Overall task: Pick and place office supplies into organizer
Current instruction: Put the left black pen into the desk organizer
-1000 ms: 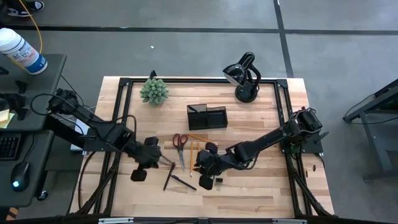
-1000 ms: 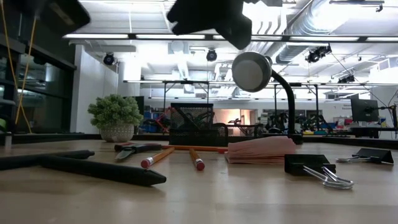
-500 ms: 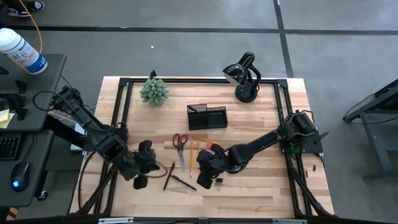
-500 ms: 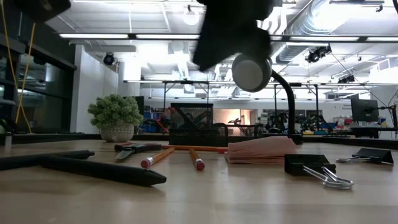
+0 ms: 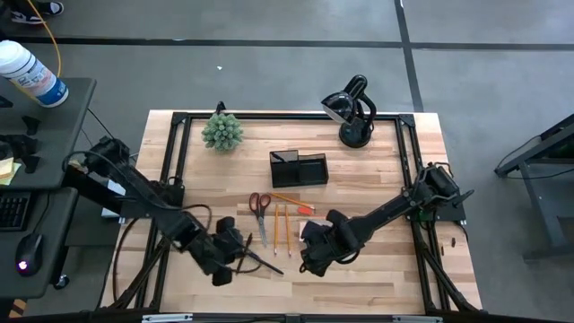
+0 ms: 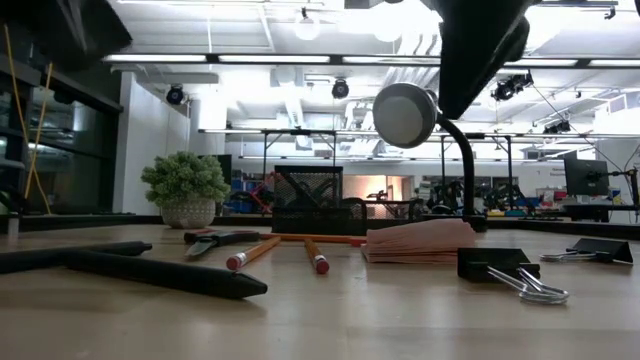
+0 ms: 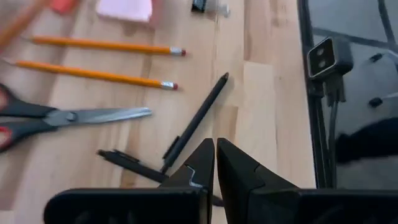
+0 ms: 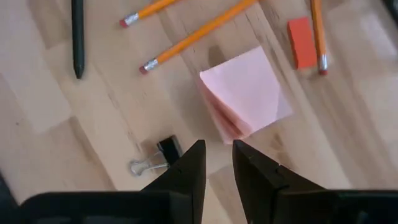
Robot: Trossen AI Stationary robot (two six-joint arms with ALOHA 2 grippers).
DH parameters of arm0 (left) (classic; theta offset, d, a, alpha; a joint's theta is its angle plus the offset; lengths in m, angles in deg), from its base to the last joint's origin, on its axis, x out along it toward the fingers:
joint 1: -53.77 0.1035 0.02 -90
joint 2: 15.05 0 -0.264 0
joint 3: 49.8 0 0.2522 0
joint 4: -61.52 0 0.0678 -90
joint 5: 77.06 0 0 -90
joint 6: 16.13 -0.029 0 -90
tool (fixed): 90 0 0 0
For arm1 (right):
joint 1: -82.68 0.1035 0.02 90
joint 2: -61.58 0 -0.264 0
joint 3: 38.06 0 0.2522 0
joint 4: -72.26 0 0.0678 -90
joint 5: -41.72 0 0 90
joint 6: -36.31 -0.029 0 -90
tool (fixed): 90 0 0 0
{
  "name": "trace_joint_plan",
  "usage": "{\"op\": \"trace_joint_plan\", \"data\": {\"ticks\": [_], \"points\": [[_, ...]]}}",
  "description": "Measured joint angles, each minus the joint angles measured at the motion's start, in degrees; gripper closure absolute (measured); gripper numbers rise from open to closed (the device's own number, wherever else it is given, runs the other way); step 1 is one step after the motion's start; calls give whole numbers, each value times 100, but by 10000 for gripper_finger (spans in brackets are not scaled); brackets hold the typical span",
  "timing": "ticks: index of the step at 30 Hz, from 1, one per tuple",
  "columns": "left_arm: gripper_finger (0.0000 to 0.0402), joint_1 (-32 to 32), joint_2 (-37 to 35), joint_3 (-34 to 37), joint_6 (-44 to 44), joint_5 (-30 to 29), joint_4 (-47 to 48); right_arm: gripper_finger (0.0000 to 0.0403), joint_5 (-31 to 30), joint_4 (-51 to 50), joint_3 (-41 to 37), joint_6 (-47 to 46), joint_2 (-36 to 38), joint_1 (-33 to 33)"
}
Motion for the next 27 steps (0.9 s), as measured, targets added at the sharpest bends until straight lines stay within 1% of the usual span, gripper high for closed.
{"op": "trace_joint_plan", "data": {"ticks": [2,4,8,10,12,16,19,21,24,27], "points": [[392,163,254,4,41,242,-204,329,-119,62,-55,346,41,5],[392,302,492,4,299,377,-270,329,-306,104,-119,739,123,16],[392,516,830,5,1009,388,-287,329,-534,376,-570,1547,475,16],[392,608,917,6,1383,405,-295,329,-538,686,-1018,1879,817,25],[392,699,939,4,1719,403,-312,329,-577,1145,-1628,2108,1266,43],[392,852,939,-2,2265,382,-287,329,-542,2338,-3047,2169,2349,53],[392,957,941,-194,2627,446,113,329,-300,3304,-3967,2157,3066,50],[392,1050,992,-379,2827,568,509,329,-254,3793,-4448,2163,3435,52],[392,1156,1019,-712,2985,609,1335,329,-249,4447,-4966,2150,3829,53],[392,1296,1090,-1106,3022,688,2032,329,-253,4880,-5277,2201,4015,53]]}}
